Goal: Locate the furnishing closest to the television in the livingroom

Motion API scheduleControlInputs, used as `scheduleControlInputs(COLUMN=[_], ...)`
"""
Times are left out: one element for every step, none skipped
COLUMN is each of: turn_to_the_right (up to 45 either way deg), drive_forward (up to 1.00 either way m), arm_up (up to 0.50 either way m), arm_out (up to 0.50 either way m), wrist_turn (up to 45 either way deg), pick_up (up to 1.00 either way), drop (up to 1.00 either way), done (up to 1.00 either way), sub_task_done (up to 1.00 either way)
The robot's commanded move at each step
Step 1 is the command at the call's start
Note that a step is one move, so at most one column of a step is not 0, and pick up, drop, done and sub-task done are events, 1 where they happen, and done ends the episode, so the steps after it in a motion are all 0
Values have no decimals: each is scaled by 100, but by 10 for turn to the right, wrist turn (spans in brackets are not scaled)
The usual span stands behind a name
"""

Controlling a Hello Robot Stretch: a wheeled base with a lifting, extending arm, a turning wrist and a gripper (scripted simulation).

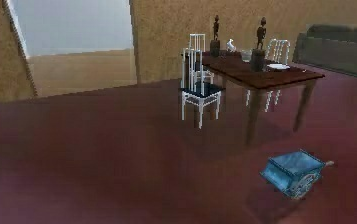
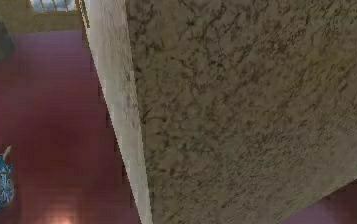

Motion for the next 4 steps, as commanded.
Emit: scheduleControlInputs(turn_to_the_right=[360,0,90,0], drive_forward=[0,60,0,40], arm_up=[0,0,0,0], arm_out=[0,0,0,0], wrist_turn=[0,0,0,0], pick_up=[0,0,0,0], drop=[0,0,0,0], done=[0,0,0,0], sub_task_done=[0,0,0,0])
